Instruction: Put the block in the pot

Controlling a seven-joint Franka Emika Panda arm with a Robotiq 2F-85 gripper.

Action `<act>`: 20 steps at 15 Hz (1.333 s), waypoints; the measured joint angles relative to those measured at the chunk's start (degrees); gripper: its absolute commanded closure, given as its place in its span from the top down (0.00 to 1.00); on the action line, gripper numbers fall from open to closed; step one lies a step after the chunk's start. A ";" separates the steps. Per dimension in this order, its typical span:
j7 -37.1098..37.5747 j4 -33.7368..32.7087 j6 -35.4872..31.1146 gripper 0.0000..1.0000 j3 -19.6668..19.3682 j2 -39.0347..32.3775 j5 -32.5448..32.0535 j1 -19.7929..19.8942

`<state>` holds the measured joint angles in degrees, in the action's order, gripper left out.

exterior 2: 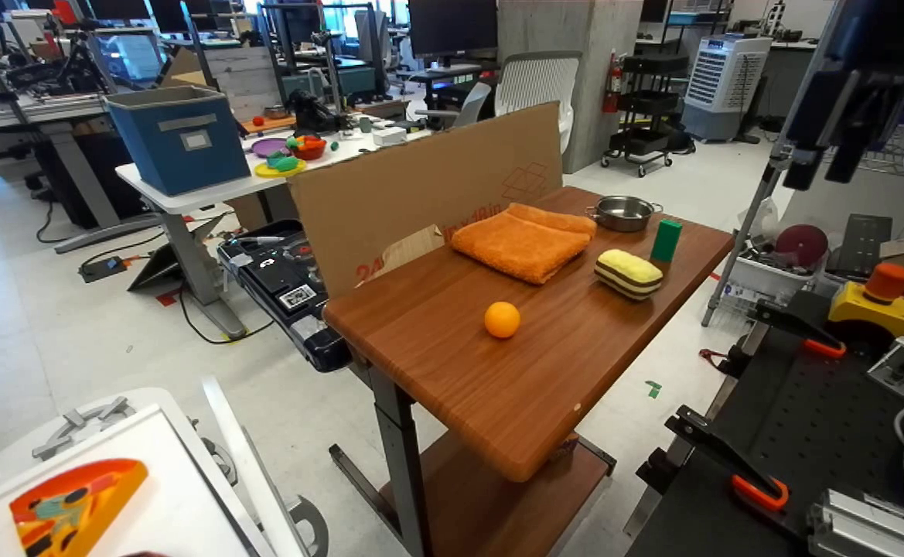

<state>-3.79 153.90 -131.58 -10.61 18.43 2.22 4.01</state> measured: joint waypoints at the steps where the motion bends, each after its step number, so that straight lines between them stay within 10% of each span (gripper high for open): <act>1: -0.76 -1.45 -1.80 1.00 0.19 -2.69 0.67 -0.69; 20: -12.50 -28.04 -4.27 1.00 3.16 -37.75 0.76 2.03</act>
<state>-16.29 125.86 -135.85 -7.45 -19.32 2.98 6.03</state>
